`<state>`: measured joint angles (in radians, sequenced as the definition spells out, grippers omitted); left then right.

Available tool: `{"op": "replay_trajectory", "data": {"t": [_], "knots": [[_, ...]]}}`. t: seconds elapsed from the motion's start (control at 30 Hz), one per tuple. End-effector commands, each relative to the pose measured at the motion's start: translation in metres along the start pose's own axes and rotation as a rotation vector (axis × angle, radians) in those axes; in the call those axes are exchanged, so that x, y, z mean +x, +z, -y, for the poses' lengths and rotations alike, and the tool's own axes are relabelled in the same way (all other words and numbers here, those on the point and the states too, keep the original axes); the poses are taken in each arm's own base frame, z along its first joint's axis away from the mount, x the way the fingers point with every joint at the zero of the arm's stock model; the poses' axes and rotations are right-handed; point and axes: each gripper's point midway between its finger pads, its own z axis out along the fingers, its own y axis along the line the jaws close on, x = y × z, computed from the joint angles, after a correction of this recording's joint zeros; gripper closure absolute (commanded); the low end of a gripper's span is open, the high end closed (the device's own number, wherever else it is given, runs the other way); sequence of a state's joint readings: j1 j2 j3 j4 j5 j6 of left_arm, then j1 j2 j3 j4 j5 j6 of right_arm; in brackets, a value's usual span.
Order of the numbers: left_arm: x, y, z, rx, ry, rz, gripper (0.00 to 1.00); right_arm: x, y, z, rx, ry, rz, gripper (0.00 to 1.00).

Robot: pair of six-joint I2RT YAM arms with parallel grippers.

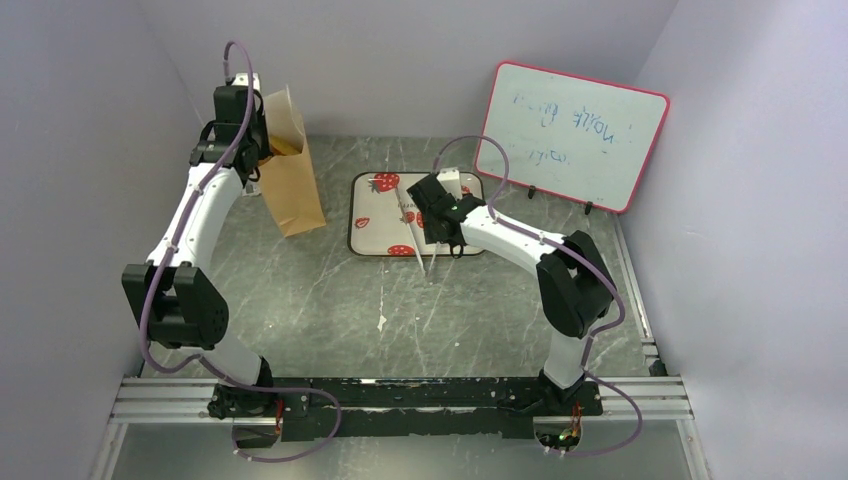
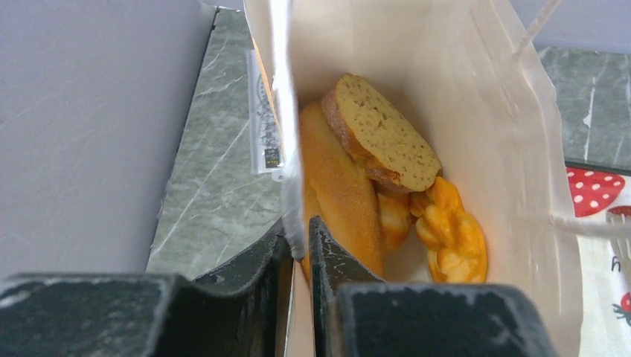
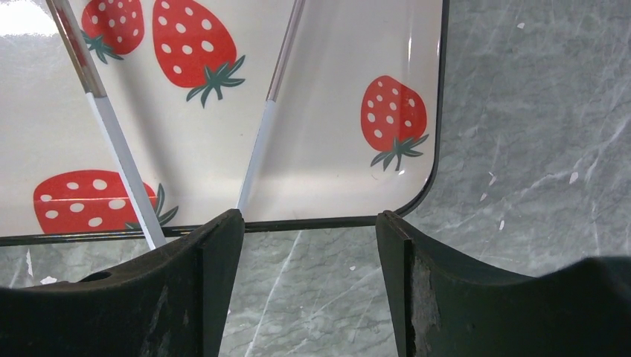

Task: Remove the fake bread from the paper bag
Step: Move the paper bag to the center of the board.

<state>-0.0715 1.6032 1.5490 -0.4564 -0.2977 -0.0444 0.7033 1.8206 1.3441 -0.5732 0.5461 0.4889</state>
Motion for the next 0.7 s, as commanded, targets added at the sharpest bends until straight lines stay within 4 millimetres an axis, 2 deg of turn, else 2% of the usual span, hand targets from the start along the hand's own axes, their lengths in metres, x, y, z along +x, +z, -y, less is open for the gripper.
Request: {"op": "replay_trajectory", "data": {"t": [0.0,0.1,0.17,0.2,0.4,0.47,0.53,0.67], "knots": [[-0.002,-0.001,-0.010,-0.069,-0.041,-0.039,0.84,-0.004,0.003,-0.002,0.000,-0.009,0.013,0.33],[-0.003,-0.008,-0.011,-0.076,-0.085,-0.047,0.51,-0.003,0.006,-0.003,-0.001,-0.013,0.010,0.33],[-0.001,-0.009,-0.010,-0.073,-0.095,-0.058,0.40,-0.002,0.007,-0.004,-0.004,-0.014,0.008,0.33],[0.002,-0.007,-0.010,-0.075,-0.095,-0.071,0.39,-0.002,0.007,-0.005,-0.008,-0.015,0.009,0.33],[0.013,0.006,-0.015,-0.082,-0.129,-0.119,0.40,-0.003,0.009,-0.009,-0.017,-0.014,0.009,0.33],[0.014,0.011,-0.018,-0.070,-0.162,-0.133,0.35,-0.003,0.010,-0.009,-0.020,-0.014,0.009,0.33],[0.016,0.019,-0.019,-0.047,-0.197,-0.156,0.42,-0.003,0.011,-0.010,-0.020,-0.016,0.009,0.33],[0.018,0.032,-0.024,-0.026,-0.244,-0.201,0.67,-0.004,0.010,-0.010,-0.024,-0.015,0.014,0.33]]}}
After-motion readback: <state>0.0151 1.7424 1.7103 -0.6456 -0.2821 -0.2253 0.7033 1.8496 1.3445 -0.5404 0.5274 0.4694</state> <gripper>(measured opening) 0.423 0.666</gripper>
